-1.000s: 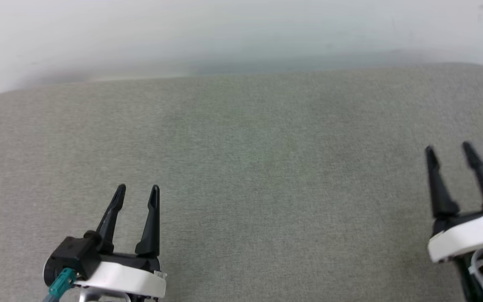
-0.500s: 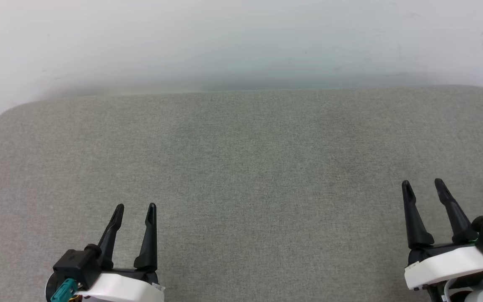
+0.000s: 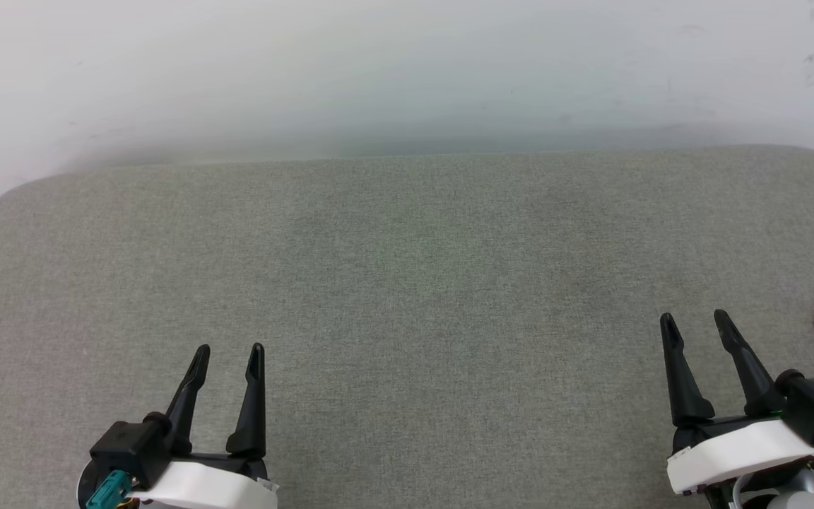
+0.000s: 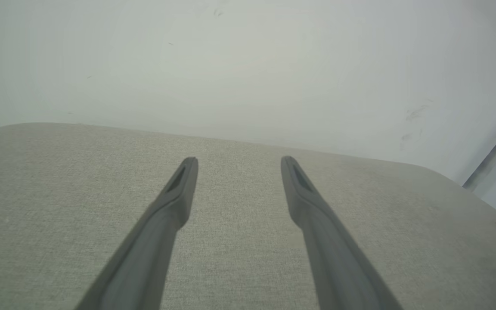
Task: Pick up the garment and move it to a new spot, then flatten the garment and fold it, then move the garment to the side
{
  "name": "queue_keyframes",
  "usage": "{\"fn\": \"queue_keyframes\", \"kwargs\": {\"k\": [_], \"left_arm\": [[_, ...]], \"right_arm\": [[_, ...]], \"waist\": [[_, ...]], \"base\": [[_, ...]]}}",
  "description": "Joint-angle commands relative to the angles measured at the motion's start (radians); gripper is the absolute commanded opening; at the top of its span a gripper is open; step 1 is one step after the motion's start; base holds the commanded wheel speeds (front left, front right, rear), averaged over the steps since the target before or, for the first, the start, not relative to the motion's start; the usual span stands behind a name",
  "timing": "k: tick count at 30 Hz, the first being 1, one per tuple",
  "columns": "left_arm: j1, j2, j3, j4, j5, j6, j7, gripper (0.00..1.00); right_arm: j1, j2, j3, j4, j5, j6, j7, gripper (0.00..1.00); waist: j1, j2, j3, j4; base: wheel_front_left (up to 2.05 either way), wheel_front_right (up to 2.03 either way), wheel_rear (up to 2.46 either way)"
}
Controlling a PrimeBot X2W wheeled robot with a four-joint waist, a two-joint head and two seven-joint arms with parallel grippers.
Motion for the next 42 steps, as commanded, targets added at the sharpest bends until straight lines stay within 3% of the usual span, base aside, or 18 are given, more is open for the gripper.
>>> {"fn": "queue_keyframes", "kwargs": {"k": [1, 18, 19, 27, 42], "left_arm": [[0.012, 0.003, -0.005, -0.002, -0.004, -0.002, -0.002, 1.00], [0.012, -0.006, 0.012, 0.003, -0.024, -0.002, -0.002, 1.00], [0.002, -0.003, 0.011, 0.003, -0.023, 0.000, 0.000, 0.00], [0.009, -0.003, 0.007, 0.039, -0.085, 0.001, 0.013, 0.00], [-0.030, 0.004, 0.022, 0.077, -0.378, 0.000, 0.082, 0.00]], "right_arm": [[-0.006, -0.002, -0.001, 0.003, 0.000, -0.001, -0.005, 1.00], [-0.004, -0.004, -0.004, -0.002, 0.002, -0.001, 0.007, 1.00], [0.000, -0.001, -0.003, 0.000, 0.002, 0.000, 0.006, 0.00], [0.009, 0.004, -0.002, 0.041, 0.063, 0.000, 0.017, 0.00], [-0.016, 0.013, -0.026, 0.070, 0.356, 0.000, 0.077, 0.00]], "waist": [[0.0001, 0.0000, -0.001, 0.000], [0.0001, 0.0000, -0.008, 0.001], [0.0002, 0.0000, -0.008, 0.001], [0.0002, 0.0000, -0.009, 0.001], [0.0002, 0.0000, -0.014, 0.000]], "base": [[0.00, 0.00, 0.00], [0.00, 0.00, 0.00], [0.00, 0.00, 0.00], [0.00, 0.00, 0.00], [0.00, 0.00, 0.00]]}}
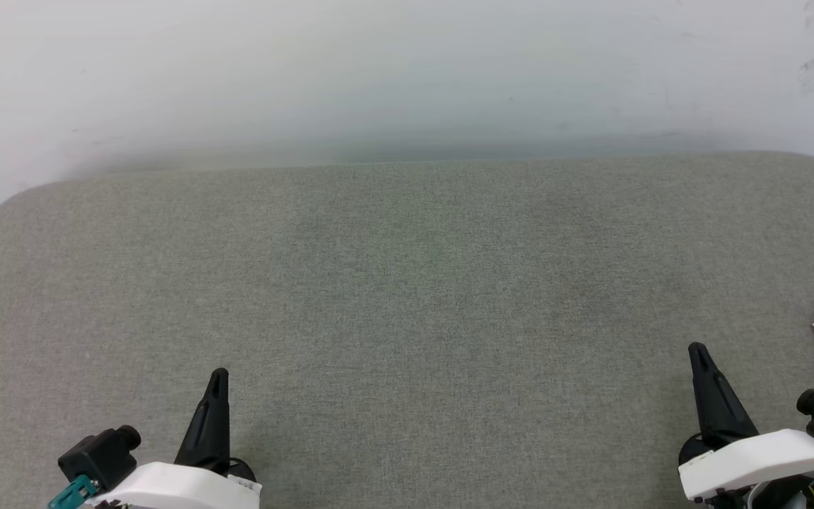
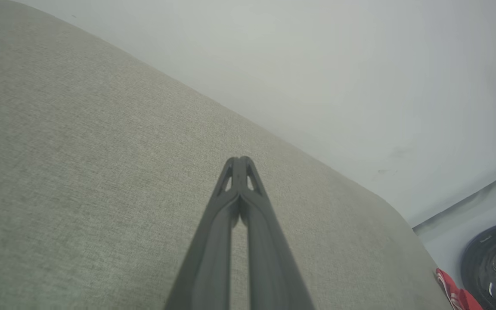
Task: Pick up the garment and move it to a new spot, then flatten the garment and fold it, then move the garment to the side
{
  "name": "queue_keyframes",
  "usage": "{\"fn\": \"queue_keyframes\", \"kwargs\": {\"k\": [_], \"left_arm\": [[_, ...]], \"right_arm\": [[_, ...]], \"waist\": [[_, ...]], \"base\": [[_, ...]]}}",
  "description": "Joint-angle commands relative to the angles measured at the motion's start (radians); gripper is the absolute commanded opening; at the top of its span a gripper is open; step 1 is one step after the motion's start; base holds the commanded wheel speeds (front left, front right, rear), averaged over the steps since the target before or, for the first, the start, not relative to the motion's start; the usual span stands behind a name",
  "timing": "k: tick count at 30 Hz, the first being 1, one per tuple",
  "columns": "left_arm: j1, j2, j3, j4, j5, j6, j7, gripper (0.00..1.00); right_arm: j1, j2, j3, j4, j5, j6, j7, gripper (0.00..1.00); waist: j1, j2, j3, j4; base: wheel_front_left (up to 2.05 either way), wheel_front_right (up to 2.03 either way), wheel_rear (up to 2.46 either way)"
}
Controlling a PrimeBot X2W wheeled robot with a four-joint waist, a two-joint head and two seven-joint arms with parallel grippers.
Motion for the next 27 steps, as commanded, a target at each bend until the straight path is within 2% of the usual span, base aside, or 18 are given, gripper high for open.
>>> {"fn": "queue_keyframes", "kwargs": {"k": [1, 27], "left_arm": [[-0.028, 0.005, 0.008, -0.008, -0.035, 0.000, 0.008, 0.00], [-0.070, 0.007, 0.034, 0.028, -0.374, -0.001, 0.096, 0.00]], "right_arm": [[-0.035, 0.002, -0.005, -0.009, 0.037, 0.000, 0.006, 0.00], [-0.062, 0.015, -0.035, 0.026, 0.383, 0.000, 0.080, 0.00]], "waist": [[0.0000, -0.0001, 0.000, 0.000], [0.0000, -0.0001, -0.008, -0.001]], "base": [[0.00, 0.00, 0.00], [0.00, 0.00, 0.00]]}}
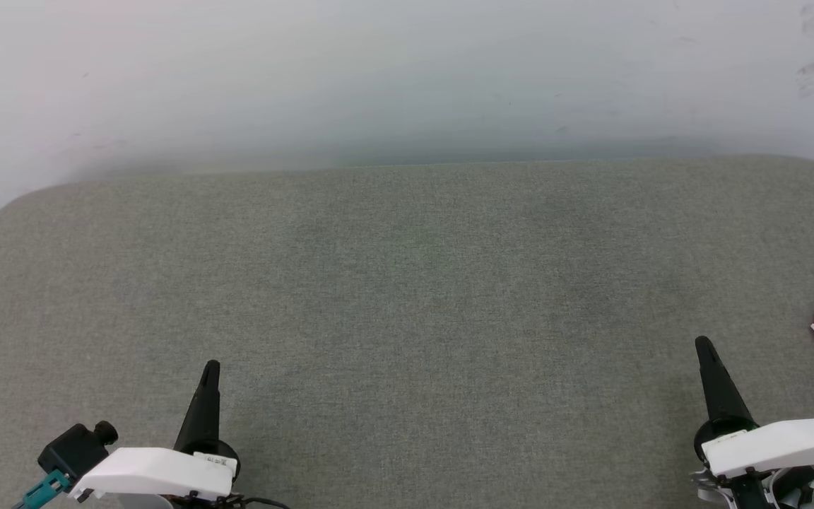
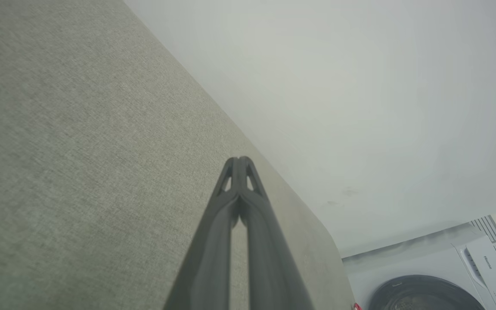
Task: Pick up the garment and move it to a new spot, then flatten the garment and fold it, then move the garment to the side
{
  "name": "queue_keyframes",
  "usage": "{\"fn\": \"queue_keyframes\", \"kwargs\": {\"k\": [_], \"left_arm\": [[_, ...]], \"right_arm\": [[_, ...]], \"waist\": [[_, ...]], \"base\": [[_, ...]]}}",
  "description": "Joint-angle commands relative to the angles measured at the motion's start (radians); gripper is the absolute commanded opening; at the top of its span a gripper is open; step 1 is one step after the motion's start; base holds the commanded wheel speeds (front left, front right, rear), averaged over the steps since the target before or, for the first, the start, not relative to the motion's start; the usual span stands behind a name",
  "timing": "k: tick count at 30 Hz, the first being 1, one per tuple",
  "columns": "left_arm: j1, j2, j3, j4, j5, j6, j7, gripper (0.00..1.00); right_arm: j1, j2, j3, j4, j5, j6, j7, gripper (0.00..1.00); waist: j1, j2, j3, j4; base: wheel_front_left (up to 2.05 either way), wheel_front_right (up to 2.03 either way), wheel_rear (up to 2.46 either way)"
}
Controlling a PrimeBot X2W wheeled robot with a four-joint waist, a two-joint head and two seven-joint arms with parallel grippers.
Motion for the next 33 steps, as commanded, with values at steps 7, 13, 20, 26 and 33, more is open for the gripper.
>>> {"fn": "queue_keyframes", "kwargs": {"k": [7, 13, 20, 26, 33], "left_arm": [[-0.034, 0.004, 0.014, 0.001, -0.095, -0.002, 0.026, 0.00], [-0.043, 0.003, 0.019, 0.007, -0.155, -0.002, 0.043, 0.00], [-0.050, 0.001, 0.026, 0.015, -0.221, -0.002, 0.063, 0.00], [-0.058, 0.000, 0.033, 0.022, -0.274, -0.002, 0.079, 0.00], [-0.067, -0.002, 0.040, 0.028, -0.333, -0.002, 0.097, 0.00]], "right_arm": [[-0.033, 0.006, -0.011, 0.001, 0.099, 0.000, 0.023, 0.00], [-0.037, 0.008, -0.017, 0.008, 0.162, 0.000, 0.036, 0.00], [-0.042, 0.011, -0.023, 0.016, 0.231, 0.000, 0.051, 0.00], [-0.048, 0.013, -0.028, 0.022, 0.286, 0.000, 0.063, 0.00], [-0.051, 0.016, -0.034, 0.028, 0.348, 0.000, 0.077, 0.00]], "waist": [[0.0000, 0.0000, -0.002, 0.000], [0.0000, 0.0000, -0.004, 0.000], [0.0000, 0.0000, -0.006, 0.000], [0.0000, 0.0000, -0.008, -0.001], [0.0000, 0.0000, -0.010, -0.001]], "base": [[0.00, 0.00, 0.00], [0.00, 0.00, 0.00], [0.00, 0.00, 0.00], [0.00, 0.00, 0.00], [0.00, 0.00, 0.00]]}}
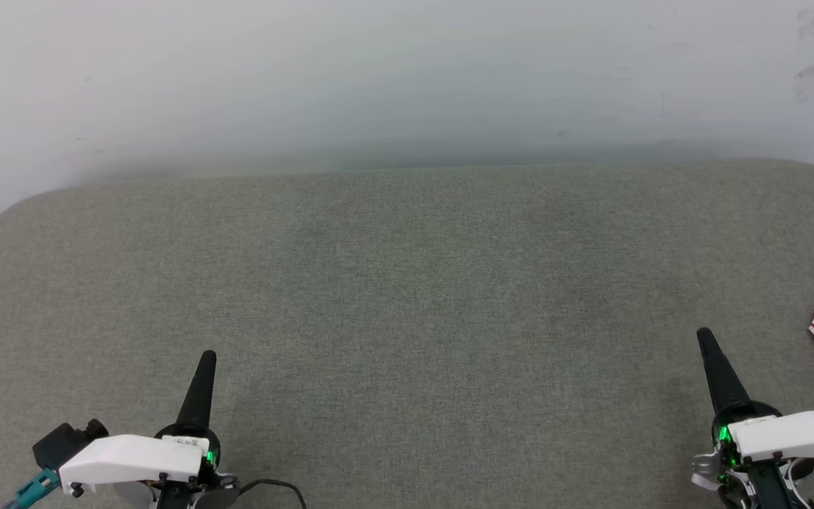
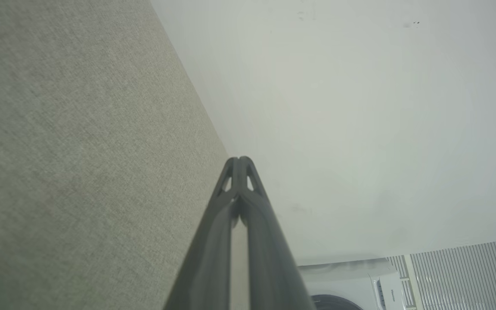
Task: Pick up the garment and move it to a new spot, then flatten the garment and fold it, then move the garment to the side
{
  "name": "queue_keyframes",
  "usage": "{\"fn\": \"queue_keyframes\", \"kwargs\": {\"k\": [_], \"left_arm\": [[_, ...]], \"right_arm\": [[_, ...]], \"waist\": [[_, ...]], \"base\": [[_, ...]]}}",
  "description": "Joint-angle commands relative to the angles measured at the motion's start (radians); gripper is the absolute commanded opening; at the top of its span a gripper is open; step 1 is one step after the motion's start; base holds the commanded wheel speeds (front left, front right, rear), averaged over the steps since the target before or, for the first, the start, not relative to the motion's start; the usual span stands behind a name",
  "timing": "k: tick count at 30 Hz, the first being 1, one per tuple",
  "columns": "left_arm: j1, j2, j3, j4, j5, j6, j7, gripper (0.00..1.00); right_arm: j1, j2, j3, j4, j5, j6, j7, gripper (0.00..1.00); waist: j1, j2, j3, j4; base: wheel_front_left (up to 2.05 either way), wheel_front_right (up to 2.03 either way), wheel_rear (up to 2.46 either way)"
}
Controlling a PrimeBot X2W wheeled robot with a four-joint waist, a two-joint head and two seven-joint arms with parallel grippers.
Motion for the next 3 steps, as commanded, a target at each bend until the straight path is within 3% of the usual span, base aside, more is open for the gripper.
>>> {"fn": "queue_keyframes", "kwargs": {"k": [1, 3], "left_arm": [[-0.026, -0.001, 0.008, -0.003, -0.025, -0.002, 0.008, 0.00], [-0.026, -0.001, 0.010, 0.000, -0.041, -0.002, 0.012, 0.00]], "right_arm": [[-0.021, 0.002, -0.004, -0.001, 0.029, 0.000, 0.007, 0.00], [-0.022, 0.003, -0.005, 0.000, 0.045, 0.000, 0.011, 0.00]], "waist": [[-0.0001, -0.0001, -0.001, 0.000], [-0.0001, -0.0001, -0.001, 0.000]], "base": [[0.00, 0.00, 0.00], [0.00, 0.00, 0.00]]}}
